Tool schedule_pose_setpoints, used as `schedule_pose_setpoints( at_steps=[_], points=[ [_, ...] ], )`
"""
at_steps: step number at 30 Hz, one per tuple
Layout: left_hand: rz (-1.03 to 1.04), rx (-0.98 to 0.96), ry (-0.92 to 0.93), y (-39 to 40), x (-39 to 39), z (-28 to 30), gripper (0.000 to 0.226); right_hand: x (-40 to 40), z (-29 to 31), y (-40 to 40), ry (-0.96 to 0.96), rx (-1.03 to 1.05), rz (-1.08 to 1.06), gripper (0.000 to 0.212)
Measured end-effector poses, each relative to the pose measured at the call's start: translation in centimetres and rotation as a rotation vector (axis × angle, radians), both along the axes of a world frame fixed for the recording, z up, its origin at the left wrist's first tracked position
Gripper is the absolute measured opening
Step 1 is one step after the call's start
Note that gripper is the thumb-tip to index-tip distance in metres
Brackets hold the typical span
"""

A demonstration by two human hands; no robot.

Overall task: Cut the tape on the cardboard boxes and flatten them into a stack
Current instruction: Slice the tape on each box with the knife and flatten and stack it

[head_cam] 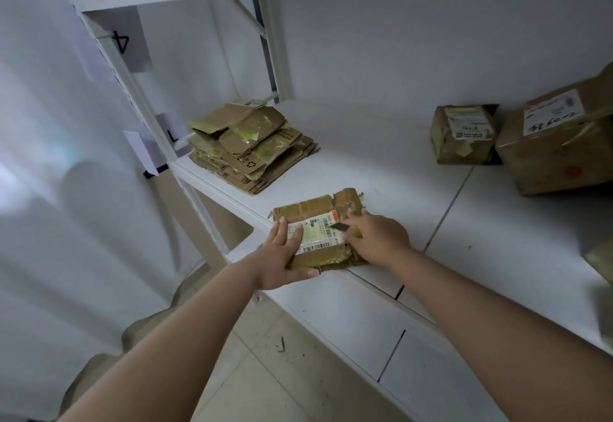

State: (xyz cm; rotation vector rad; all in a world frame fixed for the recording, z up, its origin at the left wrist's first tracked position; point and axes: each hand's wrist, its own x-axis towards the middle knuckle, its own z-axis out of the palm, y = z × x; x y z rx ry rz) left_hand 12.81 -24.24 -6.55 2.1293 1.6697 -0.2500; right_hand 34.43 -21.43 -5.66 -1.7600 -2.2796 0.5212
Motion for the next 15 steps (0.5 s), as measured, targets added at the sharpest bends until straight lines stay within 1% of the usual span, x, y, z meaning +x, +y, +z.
schedule_pose_setpoints(
  at_steps=[2,5,8,10,12,15],
  points=[
    [0.001,0.009,-0.057,0.5,0.3,0.6,0.096,0.6,1.0,-0.1,0.105,0.114,-0.126,0.036],
    [-0.053,0.085,-0.13,1.1,2.1,1.2,0.089,1.6,1.4,-0.8,0.172,0.32,-0.34,0.037],
    [-0.11,0.139,-0.167,2.3,4.3,1.9,0.088,3.4,1.1,-1.0,0.27,0.426,-0.456,0.036],
    [-0.125,0.139,-0.177,3.1,5.6,2.5,0.085,4.9,1.5,-0.9,0.393,0.488,-0.496,0.034],
    [-0.139,0.122,-0.162,3.6,6.4,2.9,0.083,6.1,1.7,-0.7,0.523,0.501,-0.536,0.035],
    [-0.167,0.106,-0.084,3.9,6.5,2.8,0.082,7.6,1.9,0.0,0.795,0.409,-0.613,0.037]
  ],
)
